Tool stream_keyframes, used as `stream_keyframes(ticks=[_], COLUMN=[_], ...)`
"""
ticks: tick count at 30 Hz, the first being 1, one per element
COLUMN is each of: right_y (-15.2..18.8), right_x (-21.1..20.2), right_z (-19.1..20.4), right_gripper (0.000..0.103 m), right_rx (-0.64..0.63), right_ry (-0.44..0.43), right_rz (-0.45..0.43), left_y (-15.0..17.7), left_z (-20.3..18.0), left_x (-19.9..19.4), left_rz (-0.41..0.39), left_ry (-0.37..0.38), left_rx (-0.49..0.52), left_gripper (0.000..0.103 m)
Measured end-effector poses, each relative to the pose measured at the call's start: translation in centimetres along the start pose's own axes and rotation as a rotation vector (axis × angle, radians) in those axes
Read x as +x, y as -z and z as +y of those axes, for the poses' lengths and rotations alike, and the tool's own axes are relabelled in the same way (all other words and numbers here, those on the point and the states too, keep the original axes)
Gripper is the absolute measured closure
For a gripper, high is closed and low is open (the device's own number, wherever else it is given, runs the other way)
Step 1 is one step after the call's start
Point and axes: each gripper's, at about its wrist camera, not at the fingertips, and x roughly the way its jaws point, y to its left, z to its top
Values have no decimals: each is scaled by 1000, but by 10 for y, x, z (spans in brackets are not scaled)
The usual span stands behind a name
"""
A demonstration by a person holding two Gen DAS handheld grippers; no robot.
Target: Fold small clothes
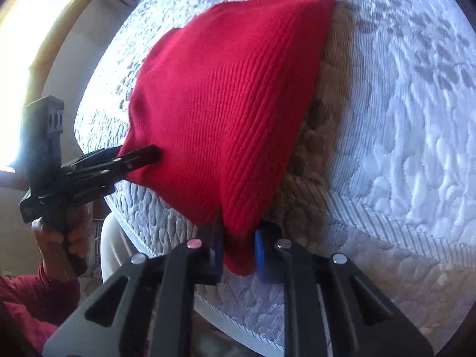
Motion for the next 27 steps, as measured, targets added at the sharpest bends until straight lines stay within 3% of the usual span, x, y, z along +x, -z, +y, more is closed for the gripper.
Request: stream_keyframes(ticks=[4,7,8,10,14,16,20,23,27], right_y=[2,1,-1,-5,-26,-42,-70,-87,-102], right_x=[6,15,12,2,-28,-38,-33,-17,2], right_z=[-8,-13,-11,-8,-7,-12,-31,-45,-50], right_gripper=[89,84,80,58,47,35,34,34,36], right_rx=[2,10,-4,-24,-46,-33,12,46,60], right_ry=[31,16,10,15,27,37,10,-6,-38], right_rz=[29,55,55,35,-40,-73,-78,-53,-25], left_y=[1,-2,-5,-11,-37,-55,-84,-99,-110], left_z=[1,7,12,23,49,62,81,85,87], left_x=[5,5,2,-4,-13,-11,7,22,34], left_rz=[-5,4,12,16,1,-5,24,46,65], left_ry=[-1,50,81,144,213,225,278,249,322], left_rx=[12,2,-8,-41,-102,-123,-164,-180,-206], left_gripper=[46,43,43,38,34,34,34,34,35])
